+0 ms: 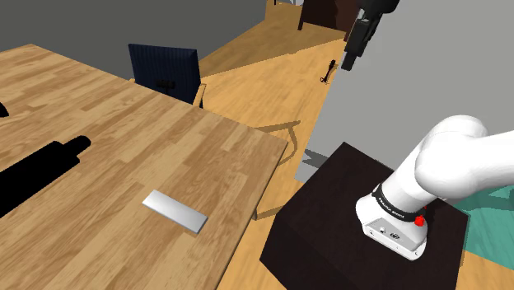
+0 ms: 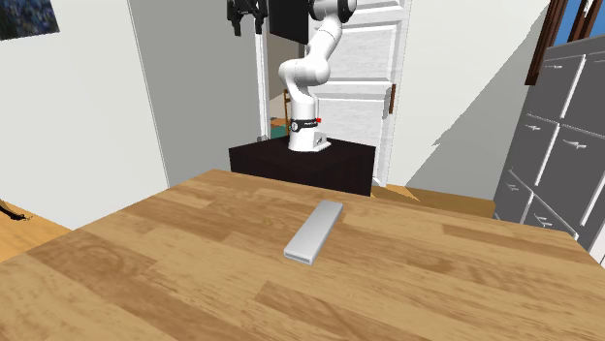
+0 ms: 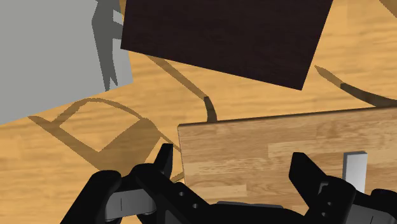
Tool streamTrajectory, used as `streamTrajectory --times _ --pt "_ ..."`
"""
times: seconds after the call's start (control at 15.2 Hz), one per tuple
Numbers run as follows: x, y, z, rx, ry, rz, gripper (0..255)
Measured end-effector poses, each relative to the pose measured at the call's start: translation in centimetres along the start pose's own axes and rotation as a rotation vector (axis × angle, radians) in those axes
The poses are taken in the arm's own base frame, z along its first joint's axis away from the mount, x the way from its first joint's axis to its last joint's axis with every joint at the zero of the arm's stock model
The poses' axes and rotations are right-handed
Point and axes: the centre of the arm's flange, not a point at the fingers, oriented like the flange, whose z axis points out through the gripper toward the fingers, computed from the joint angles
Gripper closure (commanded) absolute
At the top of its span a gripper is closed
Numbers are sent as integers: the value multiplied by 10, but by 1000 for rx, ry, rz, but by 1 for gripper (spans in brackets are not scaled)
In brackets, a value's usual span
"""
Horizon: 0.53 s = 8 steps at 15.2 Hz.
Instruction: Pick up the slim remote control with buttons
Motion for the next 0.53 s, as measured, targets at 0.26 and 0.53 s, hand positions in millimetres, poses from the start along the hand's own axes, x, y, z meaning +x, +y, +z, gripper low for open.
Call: streamTrajectory --times 0.26,0.53 --pt "15 -19 16 0 -1 0 0" --pt "35 -52 45 0 1 0 0"
